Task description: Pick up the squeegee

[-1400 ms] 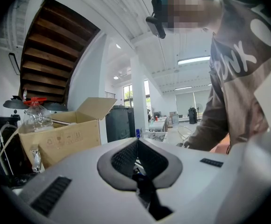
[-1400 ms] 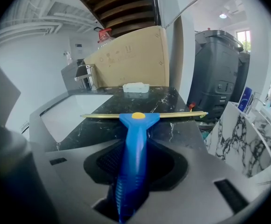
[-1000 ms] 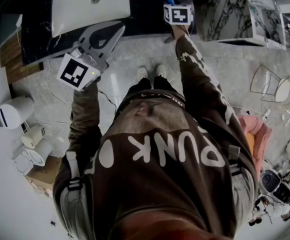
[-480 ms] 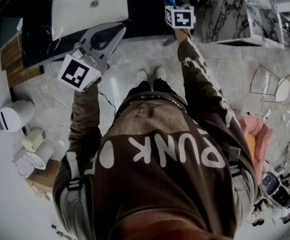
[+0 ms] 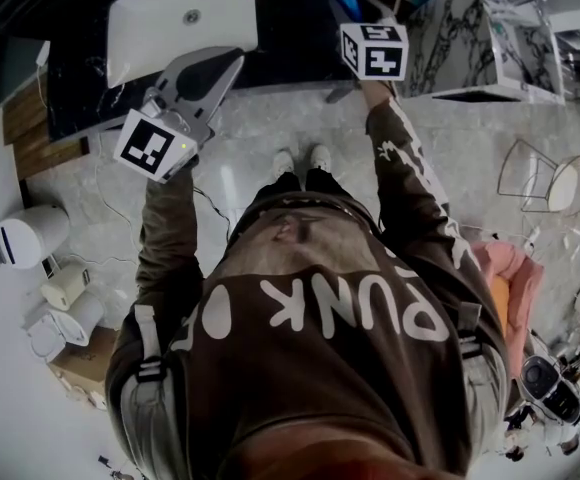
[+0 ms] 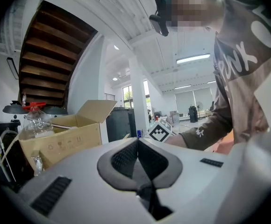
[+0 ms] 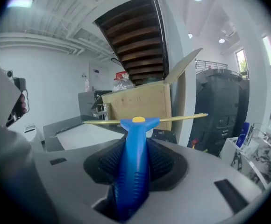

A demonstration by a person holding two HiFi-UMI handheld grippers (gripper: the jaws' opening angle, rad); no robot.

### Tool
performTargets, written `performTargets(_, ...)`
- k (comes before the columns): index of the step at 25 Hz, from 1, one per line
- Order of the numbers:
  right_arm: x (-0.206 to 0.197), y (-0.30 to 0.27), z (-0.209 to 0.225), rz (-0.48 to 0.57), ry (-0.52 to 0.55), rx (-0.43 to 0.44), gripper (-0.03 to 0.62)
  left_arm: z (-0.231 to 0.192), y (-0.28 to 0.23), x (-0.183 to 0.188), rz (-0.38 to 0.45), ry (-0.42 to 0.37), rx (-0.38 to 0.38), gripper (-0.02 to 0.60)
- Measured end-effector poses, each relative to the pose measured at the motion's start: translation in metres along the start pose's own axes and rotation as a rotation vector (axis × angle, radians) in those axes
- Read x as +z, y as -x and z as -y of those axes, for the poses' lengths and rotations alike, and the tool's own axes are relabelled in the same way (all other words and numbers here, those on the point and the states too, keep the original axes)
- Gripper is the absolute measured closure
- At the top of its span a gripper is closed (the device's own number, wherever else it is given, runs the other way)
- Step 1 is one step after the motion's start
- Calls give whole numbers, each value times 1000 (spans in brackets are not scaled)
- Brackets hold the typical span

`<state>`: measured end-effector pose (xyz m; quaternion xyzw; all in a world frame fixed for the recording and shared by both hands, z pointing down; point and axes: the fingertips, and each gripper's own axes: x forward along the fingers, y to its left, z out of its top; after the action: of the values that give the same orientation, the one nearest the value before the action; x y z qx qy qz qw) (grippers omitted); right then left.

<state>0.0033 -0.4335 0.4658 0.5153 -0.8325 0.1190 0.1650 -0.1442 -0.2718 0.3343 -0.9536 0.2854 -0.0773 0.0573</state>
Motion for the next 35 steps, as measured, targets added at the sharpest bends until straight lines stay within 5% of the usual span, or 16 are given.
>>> performTargets(16,106,106,-30,288,93,158,448,-9,-1,15,14,-32,28,578)
performTargets(35,149,192,-76,496,182,390,448,-15,-2,34,13,-78,53,578)
